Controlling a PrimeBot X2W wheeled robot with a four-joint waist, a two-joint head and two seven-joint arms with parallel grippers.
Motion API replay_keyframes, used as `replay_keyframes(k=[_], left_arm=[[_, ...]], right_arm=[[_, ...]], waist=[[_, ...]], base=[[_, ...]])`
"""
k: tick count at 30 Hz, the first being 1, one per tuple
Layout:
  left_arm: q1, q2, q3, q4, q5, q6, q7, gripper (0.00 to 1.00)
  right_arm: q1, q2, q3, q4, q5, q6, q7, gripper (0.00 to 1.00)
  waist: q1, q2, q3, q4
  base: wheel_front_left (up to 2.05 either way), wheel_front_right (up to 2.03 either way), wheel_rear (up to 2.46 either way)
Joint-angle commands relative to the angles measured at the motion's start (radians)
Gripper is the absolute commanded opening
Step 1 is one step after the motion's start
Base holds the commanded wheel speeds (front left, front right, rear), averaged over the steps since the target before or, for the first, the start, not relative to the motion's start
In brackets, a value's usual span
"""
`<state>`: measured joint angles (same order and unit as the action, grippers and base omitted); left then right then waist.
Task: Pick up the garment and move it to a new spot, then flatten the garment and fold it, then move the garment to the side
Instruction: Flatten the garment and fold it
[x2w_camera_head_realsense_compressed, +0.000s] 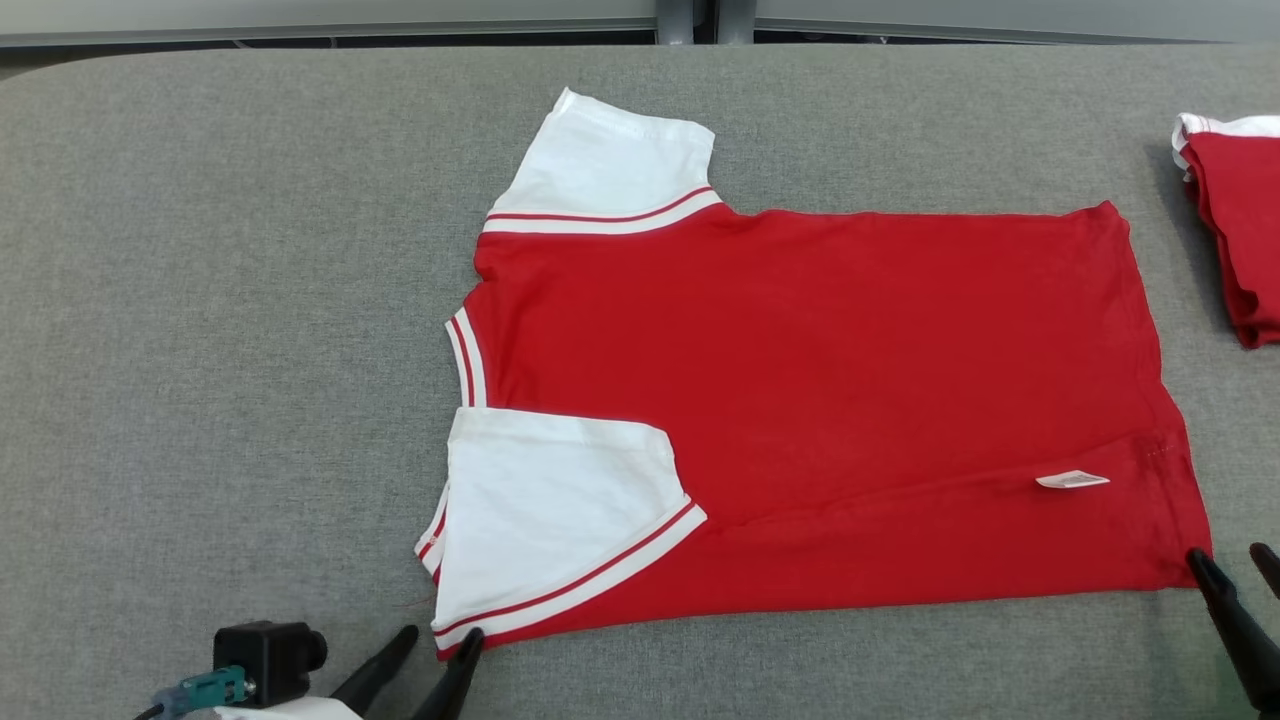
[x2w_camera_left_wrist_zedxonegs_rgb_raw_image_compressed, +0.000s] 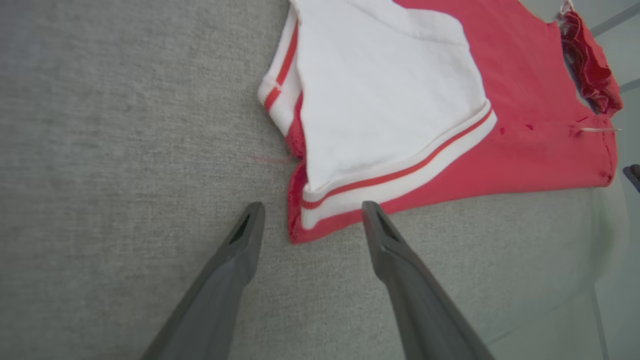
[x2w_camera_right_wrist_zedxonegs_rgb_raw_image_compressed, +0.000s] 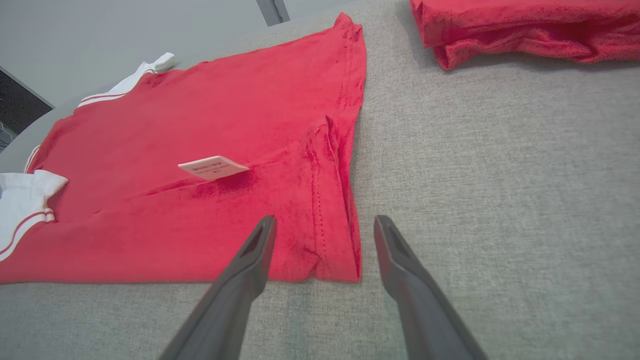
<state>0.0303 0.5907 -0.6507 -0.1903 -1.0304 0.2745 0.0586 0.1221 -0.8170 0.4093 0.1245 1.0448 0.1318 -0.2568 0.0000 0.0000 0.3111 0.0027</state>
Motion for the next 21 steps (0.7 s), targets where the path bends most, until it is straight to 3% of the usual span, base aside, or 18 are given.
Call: replay_keyframes(k=[1, 4, 8, 12, 16, 21], left_arm=[[-0.013, 0.013, 0.009, -0.004, 0.008, 0.006, -0.002, 1.0], [-0.021, 0.042, 0.051, -0.055, 0.002, 0.018, -0.017, 1.0], [-0.098, 0.12, 0.138, -0.127, 0.023, 0.037, -0.01, 1.0], [-0.304, 0.172, 0.167, -0.128, 0.057, 0.009, 0.083, 1.0], [-0.563, 0.12, 0.144, -0.013, 0.023, -0.047, 0.225, 1.0], [-0.865, 0.054, 0.079, 0.23, 0.033, -0.111, 0.404, 1.0]], right_arm=[[0.011, -0.002, -0.012, -0.001, -0.011, -0.002, -0.008, 1.0], [0.026, 0.012, -0.081, -0.023, -0.043, -0.002, -0.009, 1.0], [0.001, 0.068, -0.185, -0.086, -0.129, -0.002, -0.009, 1.0], [-0.06, 0.123, -0.203, -0.132, -0.23, -0.002, -0.009, 1.0], [-0.18, 0.167, -0.136, -0.13, -0.288, -0.002, -0.004, 1.0], [-0.324, 0.198, -0.016, -0.113, -0.325, -0.002, 0.009, 1.0]], waist=[[0.0, 0.0, -0.004, -0.003], [0.0, 0.0, -0.01, -0.01], [0.0, 0.0, -0.001, -0.018], [0.0, 0.0, 0.035, -0.03], [0.0, 0.0, 0.085, -0.069], [0.0, 0.0, 0.169, -0.145]], base=[[0.0, 0.0, 0.0], [0.0, 0.0, 0.0], [0.0, 0.0, 0.0], [0.0, 0.0, 0.0], [0.0, 0.0, 0.0], [0.0, 0.0, 0.0]])
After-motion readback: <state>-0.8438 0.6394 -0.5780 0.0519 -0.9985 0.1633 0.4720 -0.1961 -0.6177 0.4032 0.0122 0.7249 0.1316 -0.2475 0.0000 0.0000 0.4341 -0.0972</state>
